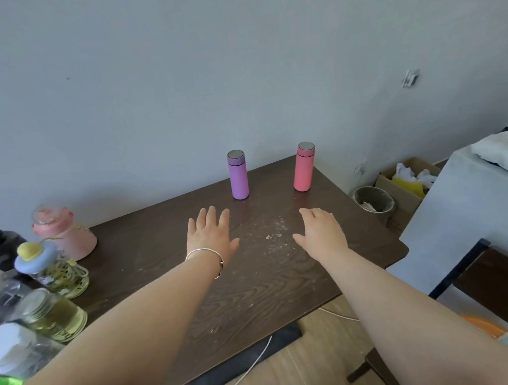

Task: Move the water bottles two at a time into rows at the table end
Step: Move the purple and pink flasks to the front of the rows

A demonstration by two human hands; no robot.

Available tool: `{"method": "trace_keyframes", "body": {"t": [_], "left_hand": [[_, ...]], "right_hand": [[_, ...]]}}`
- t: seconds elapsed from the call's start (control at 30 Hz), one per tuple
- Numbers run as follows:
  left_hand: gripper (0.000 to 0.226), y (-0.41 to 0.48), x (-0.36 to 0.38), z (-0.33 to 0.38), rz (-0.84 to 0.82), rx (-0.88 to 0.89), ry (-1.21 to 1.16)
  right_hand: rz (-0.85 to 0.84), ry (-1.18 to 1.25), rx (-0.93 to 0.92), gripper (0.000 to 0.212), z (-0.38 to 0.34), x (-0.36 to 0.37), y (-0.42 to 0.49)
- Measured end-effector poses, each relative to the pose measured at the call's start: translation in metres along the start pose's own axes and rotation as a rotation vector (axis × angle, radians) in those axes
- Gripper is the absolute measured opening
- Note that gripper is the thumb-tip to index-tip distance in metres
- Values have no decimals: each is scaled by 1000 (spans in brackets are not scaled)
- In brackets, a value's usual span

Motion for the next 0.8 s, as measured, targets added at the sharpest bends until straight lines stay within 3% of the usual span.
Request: {"method": "trace_keyframes", "body": {"t": [0.47,0.8], "left_hand": [[80,166,26,18,83,54,-85],[92,250,72,22,50,-197,-310]], "right_hand": [[57,28,125,63,40,9,132],[36,263,320,93,98,42,239]]}}
Point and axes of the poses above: each hand's wrist, its own y-axis towards the middle knuckle, its own x-axis out of the palm, z = x × y, the point moved 7 cm from there along y, towards the middle knuckle, and after that the axes turned 8 degrees about z, right-handed, at the moved point
